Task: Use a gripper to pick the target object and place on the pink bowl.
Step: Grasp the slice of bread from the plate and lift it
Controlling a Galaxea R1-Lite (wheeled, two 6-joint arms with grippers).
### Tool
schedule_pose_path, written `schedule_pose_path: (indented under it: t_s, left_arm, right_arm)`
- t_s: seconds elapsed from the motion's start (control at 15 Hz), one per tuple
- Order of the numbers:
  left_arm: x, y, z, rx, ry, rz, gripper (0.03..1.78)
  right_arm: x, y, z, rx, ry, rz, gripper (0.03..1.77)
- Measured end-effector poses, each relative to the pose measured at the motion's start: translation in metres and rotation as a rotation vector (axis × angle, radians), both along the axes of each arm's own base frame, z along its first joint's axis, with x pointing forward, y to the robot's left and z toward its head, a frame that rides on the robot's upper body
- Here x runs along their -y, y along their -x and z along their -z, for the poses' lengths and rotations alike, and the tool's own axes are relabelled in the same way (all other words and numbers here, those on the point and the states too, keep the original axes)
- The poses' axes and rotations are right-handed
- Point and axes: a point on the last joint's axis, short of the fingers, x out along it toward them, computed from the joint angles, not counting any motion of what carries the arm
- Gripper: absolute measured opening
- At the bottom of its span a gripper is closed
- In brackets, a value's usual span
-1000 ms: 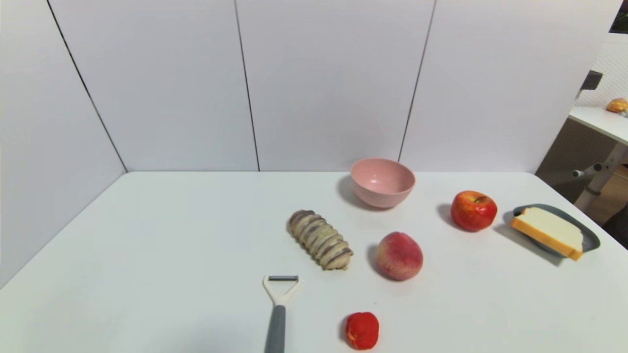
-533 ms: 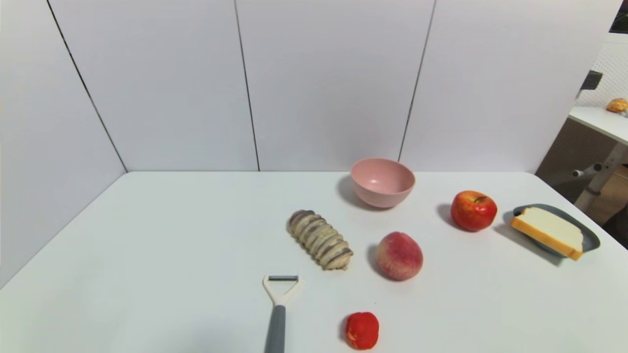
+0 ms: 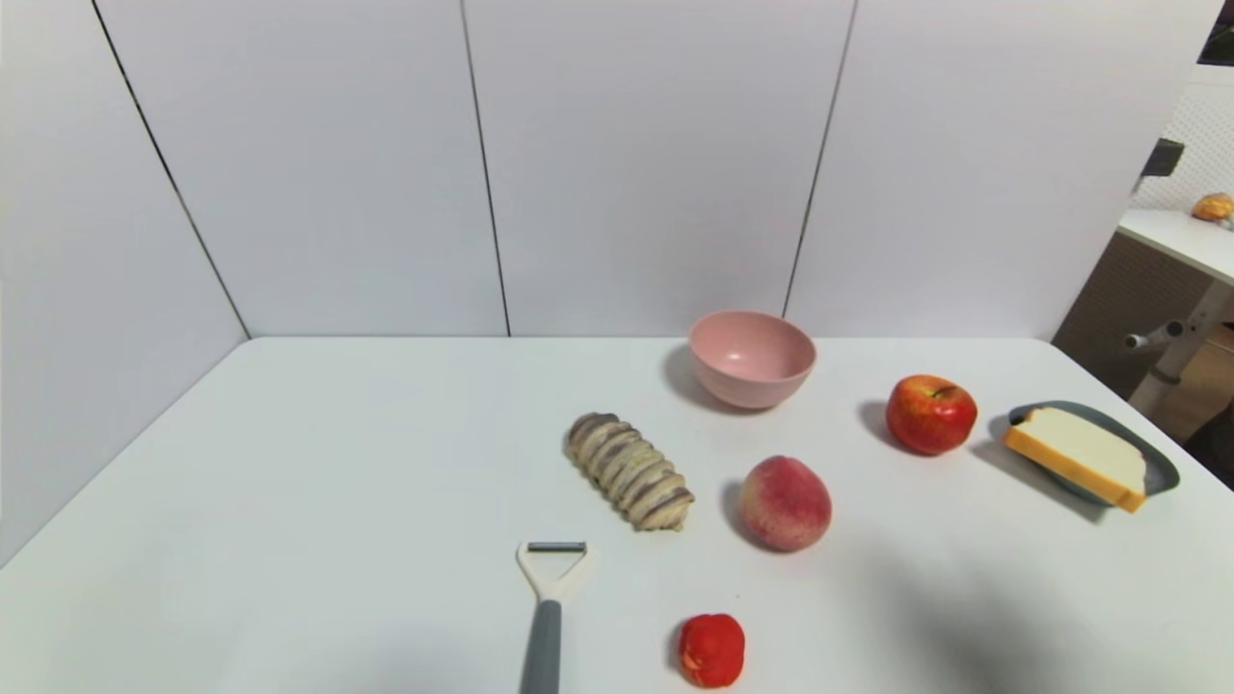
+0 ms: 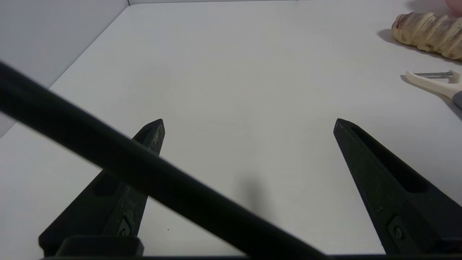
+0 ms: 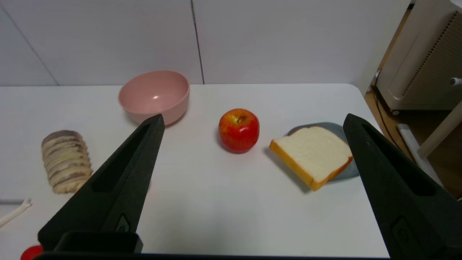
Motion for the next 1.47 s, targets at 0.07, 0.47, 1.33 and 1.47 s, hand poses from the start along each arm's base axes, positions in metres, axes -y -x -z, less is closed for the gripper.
schedule_pose_path:
  t_s: [0.07, 0.47, 1.33, 1.47]
  left_arm:
    - [0.0, 0.0, 0.0, 0.0, 0.0, 0.0, 1.69]
    - [0.0, 0.0, 0.0, 0.0, 0.0, 0.0, 1.69]
    - [0.0, 0.0, 0.0, 0.0, 0.0, 0.0, 1.69]
    - [0.0, 0.0, 0.0, 0.0, 0.0, 0.0, 1.69]
  right_arm:
    - [0.001, -0.016, -0.006, -0.026, 0.013, 0.005, 1.71]
    - [0.024, -0.087, 0.001, -0.198, 0.193, -0.024, 1.71]
    - [0.048, -0.153, 0.093, -0.361, 0.408, -0.094, 1.71]
    - [0.049, -0.157, 0.108, -0.302, 0.45, -0.085, 1.71]
